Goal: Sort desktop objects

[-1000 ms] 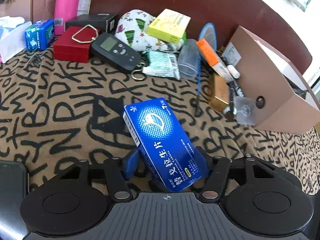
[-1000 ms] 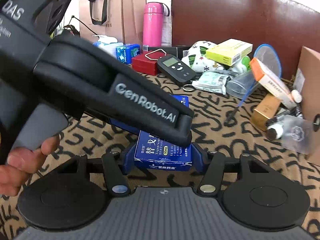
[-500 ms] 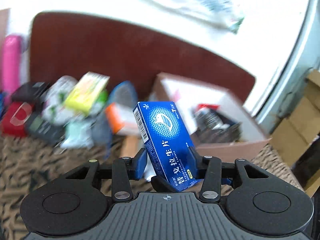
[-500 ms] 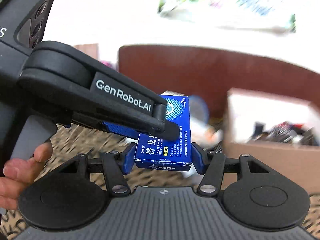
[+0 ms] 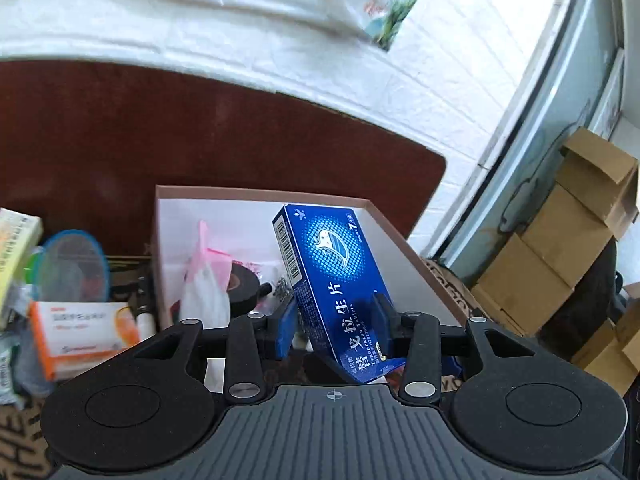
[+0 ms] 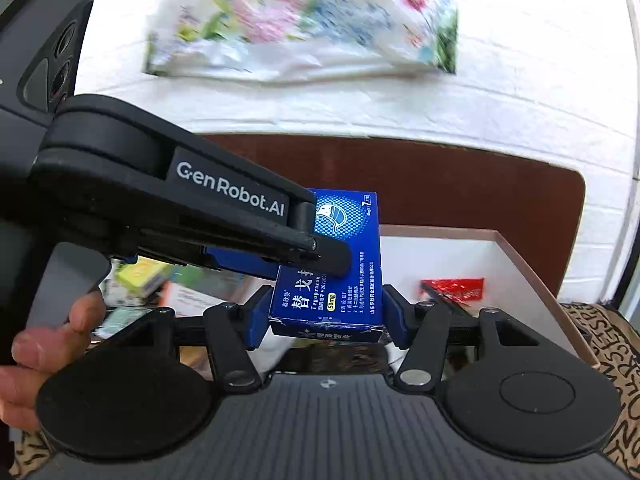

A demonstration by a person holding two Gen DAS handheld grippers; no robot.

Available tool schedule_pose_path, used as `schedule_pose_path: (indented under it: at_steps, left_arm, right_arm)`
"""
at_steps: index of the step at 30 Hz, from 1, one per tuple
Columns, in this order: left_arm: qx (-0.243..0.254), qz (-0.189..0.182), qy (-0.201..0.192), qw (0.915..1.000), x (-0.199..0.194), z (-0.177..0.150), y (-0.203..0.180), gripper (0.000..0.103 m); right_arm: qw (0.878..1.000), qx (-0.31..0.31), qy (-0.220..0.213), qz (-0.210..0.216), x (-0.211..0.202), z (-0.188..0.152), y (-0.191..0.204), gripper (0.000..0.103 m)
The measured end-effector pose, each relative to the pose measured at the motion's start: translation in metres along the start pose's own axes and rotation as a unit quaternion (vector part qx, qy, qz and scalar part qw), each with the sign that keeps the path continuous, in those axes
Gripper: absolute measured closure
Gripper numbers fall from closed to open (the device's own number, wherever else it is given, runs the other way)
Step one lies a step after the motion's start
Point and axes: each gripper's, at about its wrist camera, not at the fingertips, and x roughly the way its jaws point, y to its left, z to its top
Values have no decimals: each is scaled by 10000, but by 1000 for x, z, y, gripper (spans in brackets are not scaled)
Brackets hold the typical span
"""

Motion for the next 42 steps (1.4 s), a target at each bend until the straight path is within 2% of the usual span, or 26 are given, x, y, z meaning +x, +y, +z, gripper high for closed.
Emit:
schedule_pose_path:
  at_steps: [4,5,7,8,9,12,14,19,27,34,38,42]
  left_arm:
    - [-29,78,83,9999,30,9,15,59]
    - [6,90,114,9999,36,11,18,45]
    - [31,266,197,9994,46,13,25,30]
    - [-17,388,193,9991,47,14,28,9]
    - [-74,500,121,9986,45,12,31,0]
    - [96,669,-259,9974,31,4,34,0]
    - [267,728,-285,9966,25,-1,31,0]
    - [182,638,-404,9970,5,-18,29,0]
    - [339,978,-738,9919,-47,-46,13,0]
    - [414,1569,-612,9848,-81,-85,-4,0]
    - [232,1770,-352,9833,-94,-106,-9,0]
    - [355,2034,-221,9782,-102,-123,-20,0]
  right_arm:
    - [9999,68,137,-12,29,1,-10,41]
    - [9997,140,190,24,38,2,-13,40]
    - [9986,236,476,84,56,3,-19,36]
    - [9980,173,604,66,62,3,-18,26]
    - [9980,75,623,-8,63,1,-17,23]
    - [9989,-132,428,-100,54,-8,-13,18]
    - [9993,-11,365,-117,48,-11,-14,13]
    - [9994,213,245,-123,25,-19,-11,8]
    - [9989,395,76,-260,-21,-24,-11,2]
    - [9984,368,101,-417,-66,-33,-13,1]
    - [9976,289,83,-628,-87,-39,-17,1]
    - [9965,375,67,-748,-105,-46,-22,1]
